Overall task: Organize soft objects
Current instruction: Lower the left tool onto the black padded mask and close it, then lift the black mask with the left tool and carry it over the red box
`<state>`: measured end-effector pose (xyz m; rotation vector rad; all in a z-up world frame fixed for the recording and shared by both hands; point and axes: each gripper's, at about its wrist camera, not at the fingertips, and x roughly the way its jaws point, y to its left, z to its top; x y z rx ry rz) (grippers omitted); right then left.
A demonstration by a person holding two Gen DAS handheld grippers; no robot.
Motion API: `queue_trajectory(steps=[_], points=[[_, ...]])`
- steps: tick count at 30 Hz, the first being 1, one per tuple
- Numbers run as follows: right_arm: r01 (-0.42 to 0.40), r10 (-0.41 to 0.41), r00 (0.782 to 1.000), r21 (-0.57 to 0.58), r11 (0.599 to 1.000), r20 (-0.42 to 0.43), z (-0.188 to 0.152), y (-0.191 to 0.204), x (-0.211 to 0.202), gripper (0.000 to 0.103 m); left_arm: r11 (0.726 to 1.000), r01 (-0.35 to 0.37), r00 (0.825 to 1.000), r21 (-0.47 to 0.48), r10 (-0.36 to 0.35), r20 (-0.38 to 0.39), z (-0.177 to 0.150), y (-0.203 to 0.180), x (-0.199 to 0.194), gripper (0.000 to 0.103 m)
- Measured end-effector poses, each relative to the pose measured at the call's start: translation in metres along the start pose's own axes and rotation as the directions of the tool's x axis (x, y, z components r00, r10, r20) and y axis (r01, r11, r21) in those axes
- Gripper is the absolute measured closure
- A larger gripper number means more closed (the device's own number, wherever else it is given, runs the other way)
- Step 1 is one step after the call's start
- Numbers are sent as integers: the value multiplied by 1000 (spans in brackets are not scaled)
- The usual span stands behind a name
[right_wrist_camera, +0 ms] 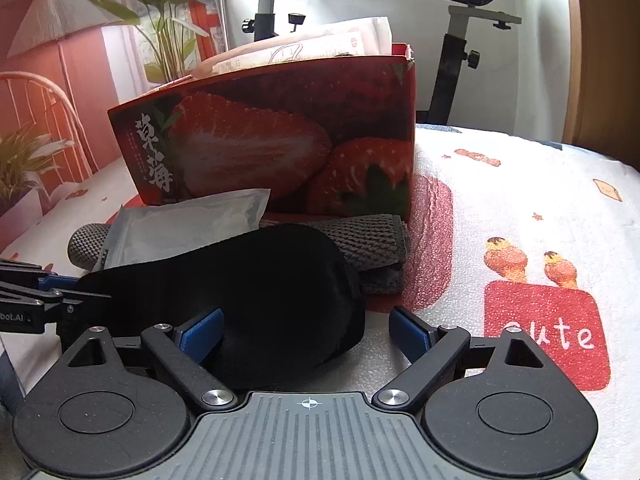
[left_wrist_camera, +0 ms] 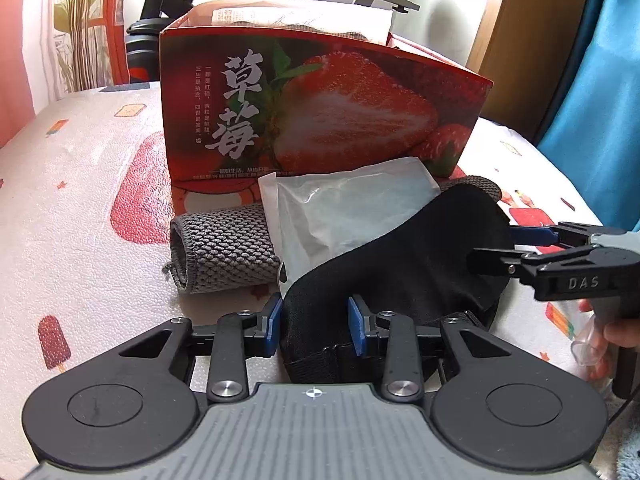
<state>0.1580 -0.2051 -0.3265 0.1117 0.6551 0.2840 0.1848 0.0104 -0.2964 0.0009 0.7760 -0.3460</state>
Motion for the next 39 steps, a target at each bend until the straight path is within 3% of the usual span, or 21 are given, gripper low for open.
queue_trajectory(steps=[9,14,17,21,29,39], points=[[-33,33,999,-16,999,10,19,0,8,17,1000,8,1000,9,-8,-8,5,5,5,65],[-3,4,1000,-62,998,10,14,9,9,67,1000,8,1000,-2,-8,-12,6,6,6,64],[28,-26,1000,-91,995,15,6,14,5,80,1000,5,1000,-20,-6,-19,7,7,6,61],[42,-40,999,-92,995,31,-2,16,1,83,998,8,999,-67,-10,-34,10,13,4,51],[75,-70,997,-123,990,46,-9,19,3,83,968,39,997,-250,-53,-50,6,36,-8,51],[61,-56,997,-119,991,46,-9,17,2,83,986,48,996,-157,-58,-61,4,9,-4,48]])
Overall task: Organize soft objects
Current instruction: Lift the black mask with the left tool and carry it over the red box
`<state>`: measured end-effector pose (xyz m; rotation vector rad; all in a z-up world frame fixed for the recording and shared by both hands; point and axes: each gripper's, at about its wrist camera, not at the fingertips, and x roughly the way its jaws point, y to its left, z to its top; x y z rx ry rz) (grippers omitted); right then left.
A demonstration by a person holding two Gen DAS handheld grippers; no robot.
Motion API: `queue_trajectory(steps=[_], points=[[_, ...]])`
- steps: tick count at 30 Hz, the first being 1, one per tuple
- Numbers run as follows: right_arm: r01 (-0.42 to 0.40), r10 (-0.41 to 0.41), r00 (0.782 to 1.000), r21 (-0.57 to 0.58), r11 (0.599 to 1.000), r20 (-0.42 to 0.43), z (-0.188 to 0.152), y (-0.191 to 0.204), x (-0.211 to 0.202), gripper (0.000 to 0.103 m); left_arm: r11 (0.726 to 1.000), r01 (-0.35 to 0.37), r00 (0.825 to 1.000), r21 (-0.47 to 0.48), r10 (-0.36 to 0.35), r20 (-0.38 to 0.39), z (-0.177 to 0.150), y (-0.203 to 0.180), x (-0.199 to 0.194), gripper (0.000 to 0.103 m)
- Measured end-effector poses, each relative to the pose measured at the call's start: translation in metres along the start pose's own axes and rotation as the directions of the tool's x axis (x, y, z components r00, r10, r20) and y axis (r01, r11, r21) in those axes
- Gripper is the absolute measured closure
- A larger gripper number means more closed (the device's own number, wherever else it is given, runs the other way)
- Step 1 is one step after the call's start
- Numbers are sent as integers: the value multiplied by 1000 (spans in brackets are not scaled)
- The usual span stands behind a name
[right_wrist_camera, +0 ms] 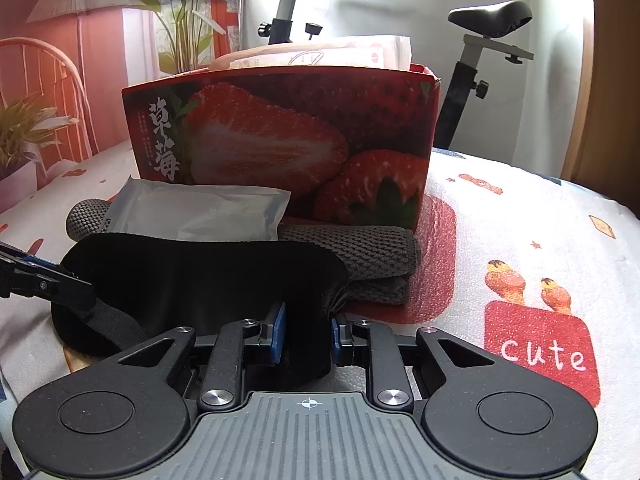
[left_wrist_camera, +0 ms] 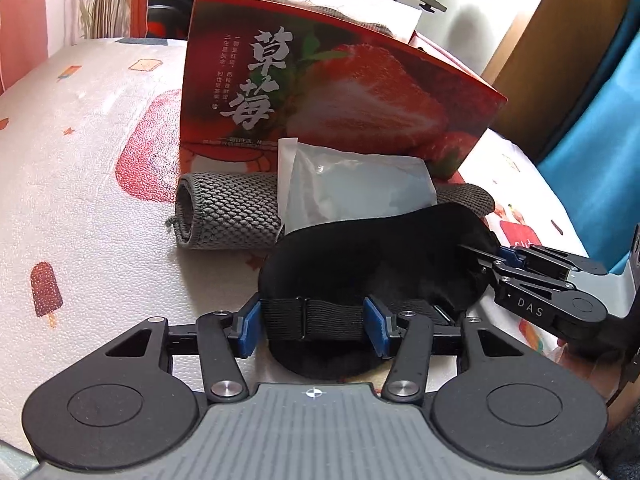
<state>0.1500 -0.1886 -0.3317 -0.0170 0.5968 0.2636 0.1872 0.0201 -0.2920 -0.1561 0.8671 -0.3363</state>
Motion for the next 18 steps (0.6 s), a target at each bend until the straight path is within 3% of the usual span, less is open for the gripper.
queue_trajectory(steps=[2,3,4,7,12,18], points=[[1,-1,1000,-4,1000,1,0,0,0,83,1000,4,1000,-9,-4,3,0,1,0,49],[4,-4,1000,-9,1000,2,0,1,0,83,1000,8,1000,-17,-8,5,0,3,1,55],[5,-5,1000,-13,1000,3,0,2,0,83,1000,3,1000,-22,-3,8,0,3,1,71],[5,-5,1000,-14,1000,4,0,3,-1,83,999,-25,1000,-31,25,7,0,7,0,83],[1,-1,1000,-18,1000,12,-1,3,-3,83,998,-8,1000,-63,10,30,0,12,-8,90],[-12,13,997,-22,1000,70,-3,6,-17,86,999,-35,993,-16,36,111,1,6,-27,93]])
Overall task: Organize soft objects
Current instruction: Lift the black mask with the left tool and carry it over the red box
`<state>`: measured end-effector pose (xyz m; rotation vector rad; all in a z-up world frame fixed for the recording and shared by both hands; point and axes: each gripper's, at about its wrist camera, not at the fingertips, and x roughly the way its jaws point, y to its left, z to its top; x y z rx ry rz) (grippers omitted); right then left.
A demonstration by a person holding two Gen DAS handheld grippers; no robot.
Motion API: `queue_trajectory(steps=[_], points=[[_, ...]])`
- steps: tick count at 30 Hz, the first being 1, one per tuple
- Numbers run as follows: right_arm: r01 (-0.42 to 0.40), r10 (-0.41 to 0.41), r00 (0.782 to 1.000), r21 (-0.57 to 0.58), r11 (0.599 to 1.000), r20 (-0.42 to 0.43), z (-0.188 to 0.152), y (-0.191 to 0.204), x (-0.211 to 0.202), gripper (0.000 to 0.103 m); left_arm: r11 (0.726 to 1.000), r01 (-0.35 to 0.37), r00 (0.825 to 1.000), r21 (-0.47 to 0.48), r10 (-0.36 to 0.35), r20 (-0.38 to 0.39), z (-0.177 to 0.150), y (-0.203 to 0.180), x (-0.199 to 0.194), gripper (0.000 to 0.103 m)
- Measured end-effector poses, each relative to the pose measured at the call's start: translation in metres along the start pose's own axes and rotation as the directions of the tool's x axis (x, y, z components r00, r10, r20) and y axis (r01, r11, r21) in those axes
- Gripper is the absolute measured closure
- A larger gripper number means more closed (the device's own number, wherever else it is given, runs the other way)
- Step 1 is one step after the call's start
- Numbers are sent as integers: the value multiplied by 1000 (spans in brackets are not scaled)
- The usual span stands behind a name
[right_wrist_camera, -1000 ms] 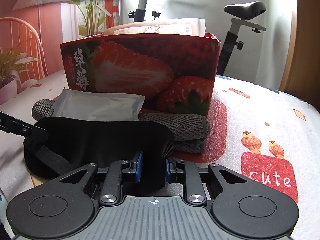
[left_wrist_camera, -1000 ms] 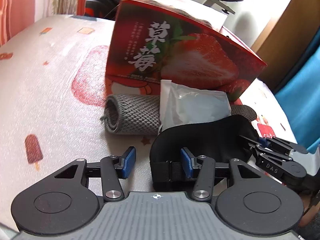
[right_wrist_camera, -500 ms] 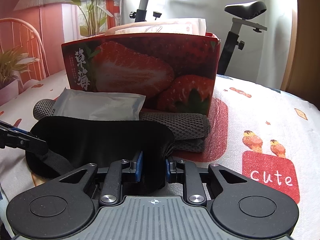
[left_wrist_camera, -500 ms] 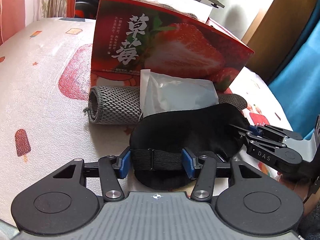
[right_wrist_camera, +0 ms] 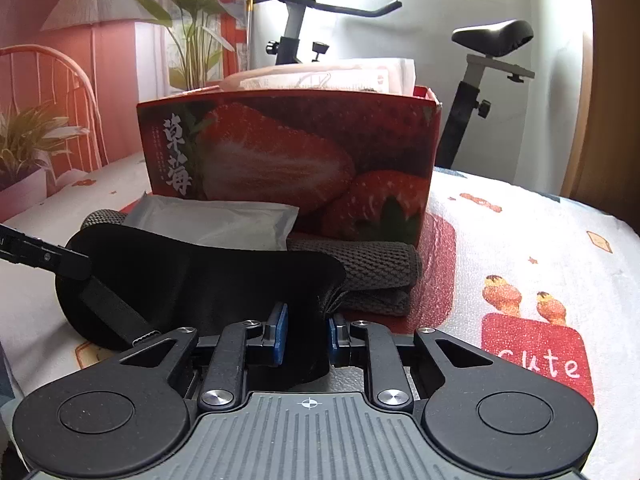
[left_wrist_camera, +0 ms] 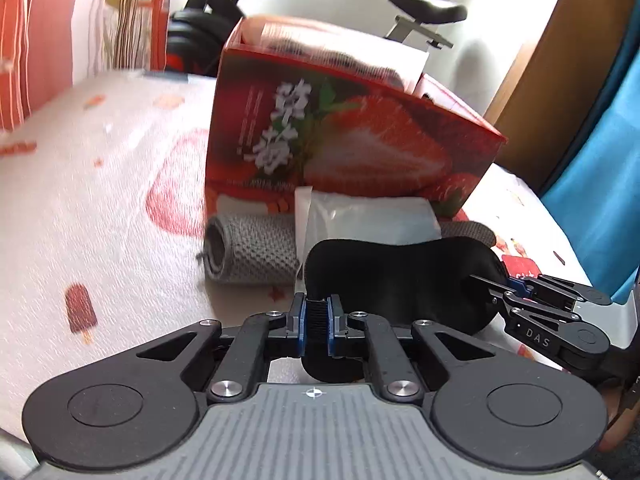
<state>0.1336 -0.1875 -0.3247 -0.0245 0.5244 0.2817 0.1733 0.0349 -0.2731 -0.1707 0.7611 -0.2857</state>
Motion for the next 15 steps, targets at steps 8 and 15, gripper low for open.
queue_trajectory(steps=[8,15], points=[[-4,3,995,4,1000,103,11,4,-26,89,999,31,993,39,-36,111,10,-10,-25,93],[-26,23,987,14,1000,161,35,5,-43,89,996,23,979,89,-41,199,28,-16,-46,93]])
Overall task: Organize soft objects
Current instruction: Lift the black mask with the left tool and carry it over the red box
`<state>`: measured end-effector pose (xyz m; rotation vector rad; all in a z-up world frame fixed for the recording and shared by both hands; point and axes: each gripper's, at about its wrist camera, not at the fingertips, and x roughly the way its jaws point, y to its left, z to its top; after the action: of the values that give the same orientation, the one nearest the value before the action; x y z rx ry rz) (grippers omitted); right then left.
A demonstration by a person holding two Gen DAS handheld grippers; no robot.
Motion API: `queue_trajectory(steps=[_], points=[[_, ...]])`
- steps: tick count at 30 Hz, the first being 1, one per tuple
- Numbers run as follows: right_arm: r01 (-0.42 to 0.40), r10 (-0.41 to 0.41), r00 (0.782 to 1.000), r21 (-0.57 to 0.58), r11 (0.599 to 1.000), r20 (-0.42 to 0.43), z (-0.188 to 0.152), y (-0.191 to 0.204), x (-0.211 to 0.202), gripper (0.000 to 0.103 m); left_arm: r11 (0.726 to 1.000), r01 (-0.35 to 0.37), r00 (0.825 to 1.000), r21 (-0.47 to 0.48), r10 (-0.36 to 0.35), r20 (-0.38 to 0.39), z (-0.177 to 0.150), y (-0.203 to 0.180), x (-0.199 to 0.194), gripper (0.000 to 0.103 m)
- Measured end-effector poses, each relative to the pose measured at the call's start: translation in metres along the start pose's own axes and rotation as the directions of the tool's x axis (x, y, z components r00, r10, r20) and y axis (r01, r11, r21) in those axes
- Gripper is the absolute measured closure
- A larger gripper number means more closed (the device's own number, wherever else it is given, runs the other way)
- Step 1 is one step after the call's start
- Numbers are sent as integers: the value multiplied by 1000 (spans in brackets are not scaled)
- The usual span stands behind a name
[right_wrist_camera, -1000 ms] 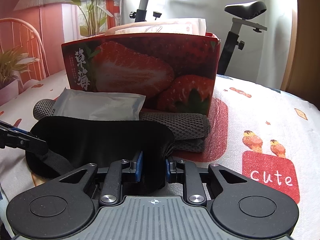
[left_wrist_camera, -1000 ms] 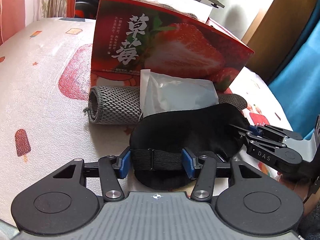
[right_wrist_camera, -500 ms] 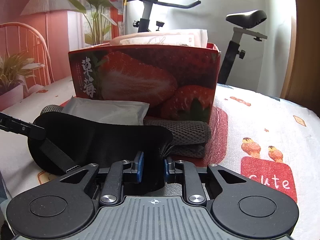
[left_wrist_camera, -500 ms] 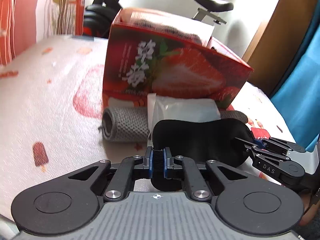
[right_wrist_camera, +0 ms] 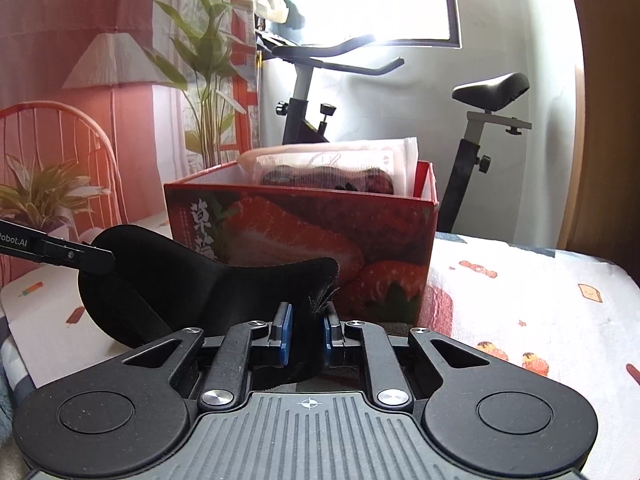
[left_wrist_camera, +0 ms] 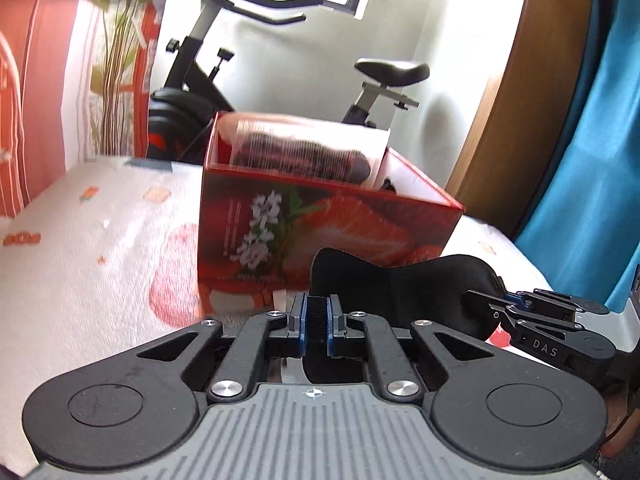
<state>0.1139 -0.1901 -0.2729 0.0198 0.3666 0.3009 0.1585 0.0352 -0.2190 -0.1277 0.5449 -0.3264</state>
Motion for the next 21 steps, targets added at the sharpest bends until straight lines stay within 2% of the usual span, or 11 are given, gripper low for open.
queue_trajectory(steps=[5,11,21], points=[[-11,11,999,1,1000,46,26,-1,-2,89,1000,-2,998,25,0,61,21,0,-6,93],[-9,16,996,-75,997,88,57,-2,6,89,1000,-1,994,31,-3,110,50,6,0,93],[7,4,996,-122,992,93,112,-19,56,89,998,-14,990,68,4,142,103,15,42,93]])
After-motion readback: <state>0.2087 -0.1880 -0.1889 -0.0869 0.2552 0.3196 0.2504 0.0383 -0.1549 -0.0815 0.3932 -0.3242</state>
